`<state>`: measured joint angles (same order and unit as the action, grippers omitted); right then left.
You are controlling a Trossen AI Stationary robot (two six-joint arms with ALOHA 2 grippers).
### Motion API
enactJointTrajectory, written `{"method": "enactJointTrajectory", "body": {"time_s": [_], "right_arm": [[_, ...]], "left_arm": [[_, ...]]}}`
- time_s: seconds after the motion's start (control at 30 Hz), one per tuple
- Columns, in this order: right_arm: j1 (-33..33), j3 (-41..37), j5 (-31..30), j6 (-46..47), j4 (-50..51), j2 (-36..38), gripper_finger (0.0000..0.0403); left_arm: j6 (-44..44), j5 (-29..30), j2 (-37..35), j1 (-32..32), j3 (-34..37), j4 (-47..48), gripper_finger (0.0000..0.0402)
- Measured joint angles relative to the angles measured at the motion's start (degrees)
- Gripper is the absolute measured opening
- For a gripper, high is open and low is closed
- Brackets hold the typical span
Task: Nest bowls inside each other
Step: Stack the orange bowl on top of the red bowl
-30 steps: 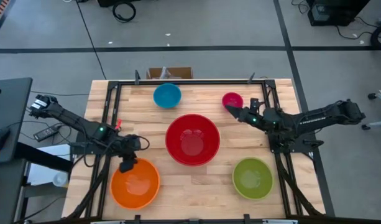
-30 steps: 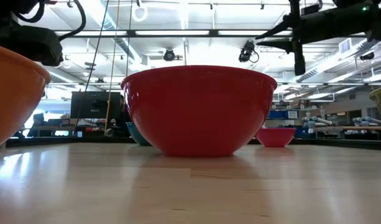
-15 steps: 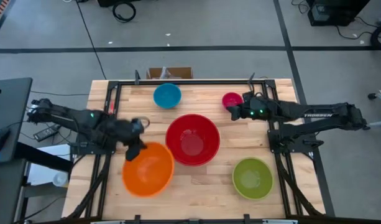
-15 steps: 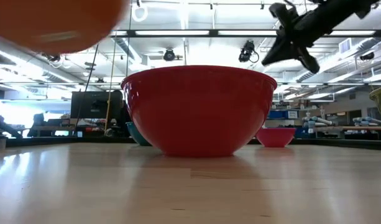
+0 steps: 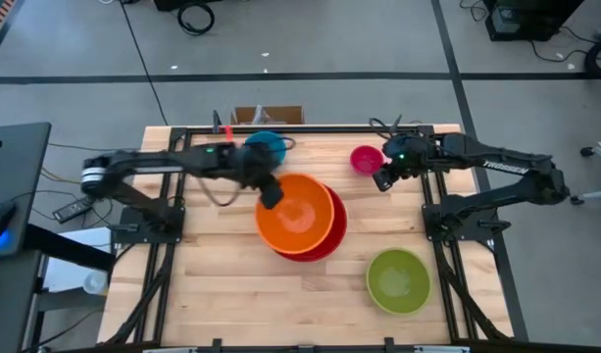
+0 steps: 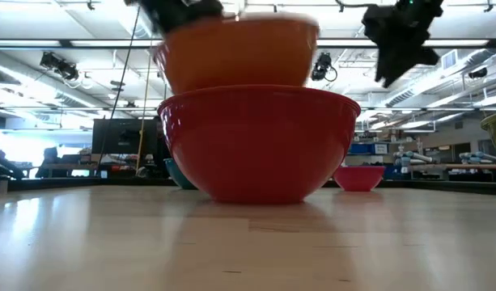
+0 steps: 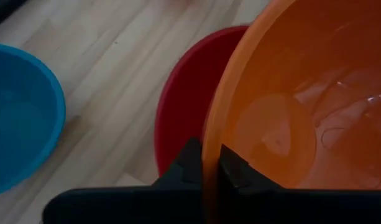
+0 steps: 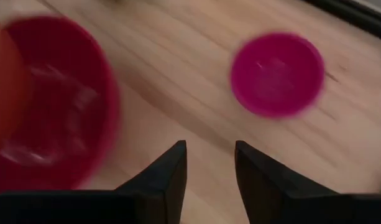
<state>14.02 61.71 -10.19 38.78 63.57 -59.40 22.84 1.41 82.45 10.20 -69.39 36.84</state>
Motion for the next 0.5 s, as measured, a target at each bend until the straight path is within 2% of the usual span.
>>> {"method": "enactJointTrajectory", "body": {"time_s": [0.1,0.23,0.33,0.5], "right_arm": [[-0.1,-0.8,2.8,-0.8,3.9,-0.5,0.0144],[-2.3,-2.9,10.0,-0.7,4.6,-0.6,0.0145],[-5.8,-3.4,13.2,0.4,4.6,-0.5,0.0145],[-13.4,-5.1,14.9,0.3,5.0,-0.5,0.0145]], "left_arm": [[-3.0,-0.4,5.6,1.0,-2.3,0.0,0.0016],[-8.2,-2.7,11.2,0.9,-4.0,0.3,0.0032],[-9.0,-3.2,13.8,0.8,-4.3,0.0,0.0038],[-9.0,-2.8,15.8,1.4,-4.3,-0.7,0.0058]]}}
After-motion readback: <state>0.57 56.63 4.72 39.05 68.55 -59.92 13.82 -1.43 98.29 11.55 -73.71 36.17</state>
